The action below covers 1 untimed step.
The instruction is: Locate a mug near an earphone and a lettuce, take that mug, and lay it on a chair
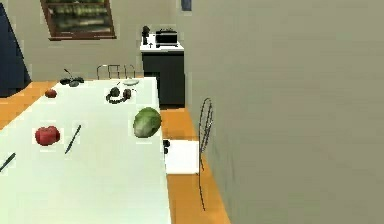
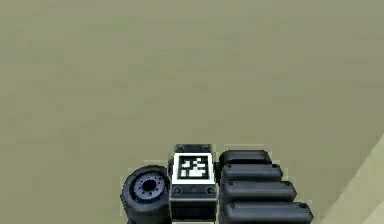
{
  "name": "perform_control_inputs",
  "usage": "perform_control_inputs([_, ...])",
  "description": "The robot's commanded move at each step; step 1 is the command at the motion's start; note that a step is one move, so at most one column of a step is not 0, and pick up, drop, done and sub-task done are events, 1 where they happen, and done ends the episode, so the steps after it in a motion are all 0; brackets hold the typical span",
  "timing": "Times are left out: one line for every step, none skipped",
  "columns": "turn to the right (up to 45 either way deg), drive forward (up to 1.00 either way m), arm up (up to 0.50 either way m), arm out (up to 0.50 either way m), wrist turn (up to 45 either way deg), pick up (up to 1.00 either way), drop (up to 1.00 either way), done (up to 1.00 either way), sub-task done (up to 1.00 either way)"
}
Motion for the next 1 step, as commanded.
perform_control_inputs([-45.0,0.0,0.0,0.0,0.0,0.0,0.0,0.0,0.0])
